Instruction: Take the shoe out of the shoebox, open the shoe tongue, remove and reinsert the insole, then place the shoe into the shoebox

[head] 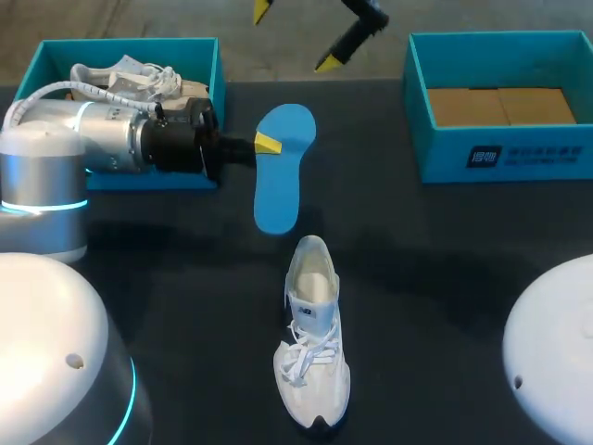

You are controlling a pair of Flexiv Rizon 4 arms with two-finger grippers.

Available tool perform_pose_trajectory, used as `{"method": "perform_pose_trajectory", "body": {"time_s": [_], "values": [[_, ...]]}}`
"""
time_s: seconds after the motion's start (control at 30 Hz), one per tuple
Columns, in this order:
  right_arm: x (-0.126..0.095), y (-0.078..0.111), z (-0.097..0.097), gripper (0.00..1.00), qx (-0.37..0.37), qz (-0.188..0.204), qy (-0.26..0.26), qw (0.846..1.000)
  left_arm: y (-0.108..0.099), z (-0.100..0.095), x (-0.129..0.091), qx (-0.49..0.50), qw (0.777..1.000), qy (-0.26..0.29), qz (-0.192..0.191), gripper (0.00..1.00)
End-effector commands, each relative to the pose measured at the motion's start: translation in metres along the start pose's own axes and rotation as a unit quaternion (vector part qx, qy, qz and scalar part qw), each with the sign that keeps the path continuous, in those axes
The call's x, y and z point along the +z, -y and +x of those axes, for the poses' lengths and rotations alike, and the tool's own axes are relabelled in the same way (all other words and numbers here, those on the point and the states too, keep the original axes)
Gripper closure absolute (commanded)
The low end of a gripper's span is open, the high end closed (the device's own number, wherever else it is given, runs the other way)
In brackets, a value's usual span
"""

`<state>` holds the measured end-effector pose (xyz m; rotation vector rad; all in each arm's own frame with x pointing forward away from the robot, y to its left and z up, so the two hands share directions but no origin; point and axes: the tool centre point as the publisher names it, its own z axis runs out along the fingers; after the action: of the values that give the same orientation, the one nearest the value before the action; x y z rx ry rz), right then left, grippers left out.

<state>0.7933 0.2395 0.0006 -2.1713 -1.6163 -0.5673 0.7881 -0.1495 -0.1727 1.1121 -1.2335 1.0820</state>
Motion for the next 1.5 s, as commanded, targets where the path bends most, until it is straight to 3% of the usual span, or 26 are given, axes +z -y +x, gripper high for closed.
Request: {"method": "perform_pose_trajectory", "body": {"time_s": [0.03, 0.53, 1.0, 1.5], "values": [[-0.002, -0.003, 0.006, 0.0, -0.008, 0.007, 0.234, 0.972, -0.001, 0.0, 0.0, 0.0, 1.0, 0.001, 0.001, 1.0], [0.002, -0.013, 0.015, 0.0, -0.038, -0.003, 0.299, 0.953, -0.001, 0.0, 0.0, 0.0, 1.0, 0.001, 0.001, 1.0], [0.022, -0.011, 0.018, 0.0, -0.044, -0.008, 0.278, 0.959, -0.001, 0.0, 0.0, 0.0, 1.0, 0.001, 0.001, 1.0], [0.026, -0.011, 0.016, 0.0, -0.044, -0.016, 0.269, 0.962, -0.001, 0.0, 0.0, 0.0, 1.0, 0.001, 0.001, 1.0]]}}
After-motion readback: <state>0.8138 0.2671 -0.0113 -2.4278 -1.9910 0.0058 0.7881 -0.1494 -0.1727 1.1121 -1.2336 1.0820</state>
